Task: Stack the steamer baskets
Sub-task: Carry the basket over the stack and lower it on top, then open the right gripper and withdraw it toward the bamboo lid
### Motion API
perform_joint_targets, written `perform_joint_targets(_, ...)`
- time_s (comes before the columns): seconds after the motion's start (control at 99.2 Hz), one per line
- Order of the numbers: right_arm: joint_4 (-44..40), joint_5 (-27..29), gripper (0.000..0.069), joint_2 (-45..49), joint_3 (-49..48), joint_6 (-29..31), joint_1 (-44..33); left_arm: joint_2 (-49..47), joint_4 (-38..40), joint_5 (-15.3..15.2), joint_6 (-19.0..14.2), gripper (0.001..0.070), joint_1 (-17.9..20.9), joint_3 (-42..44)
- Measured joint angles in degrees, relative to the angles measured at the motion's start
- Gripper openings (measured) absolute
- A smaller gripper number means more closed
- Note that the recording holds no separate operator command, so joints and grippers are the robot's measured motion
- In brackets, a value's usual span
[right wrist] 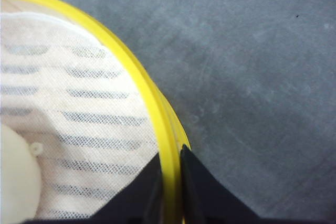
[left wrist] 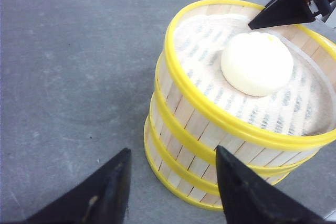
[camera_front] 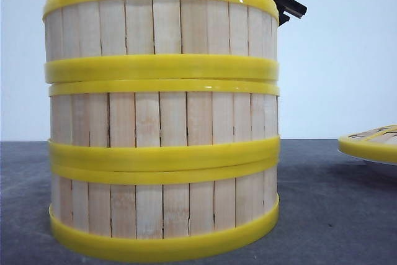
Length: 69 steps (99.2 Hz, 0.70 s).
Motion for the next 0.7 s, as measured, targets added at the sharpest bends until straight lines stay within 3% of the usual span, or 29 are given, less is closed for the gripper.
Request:
perform_joint_targets(0.313, -1.0, 1.5, 0.0035, 0.2, 0.0, 0.1, 0.0, 0.0, 0.0, 0.0, 0.2, 0.0302, 0.0, 0.0)
perform_joint_targets(0.363, -0.7, 1.6, 0.0095, 0.2, 0.0, 0.2, 0.0, 0.0, 0.0, 0.0, 0.2, 0.0302, 0.0, 0.0)
perform_joint_targets(0.514, 0.7, 2.0, 0.0402, 0.2, 0.0, 0.7, -0.1, 0.0, 0.0, 0.0, 0.2, 0.0302, 0.0, 0.0)
perform_joint_targets(0.585, 1.6, 2.0, 0.0453, 0.2, 0.0, 0.7, -0.1, 0.0, 0.0, 0.0, 0.2, 0.0302, 0.0, 0.0)
perform_joint_targets(0.696, 2.1, 2.1, 0.0474, -0.4, 0.0, 0.7, -0.4, 0.0, 0.0, 0.0, 0.2, 0.0302, 0.0, 0.0)
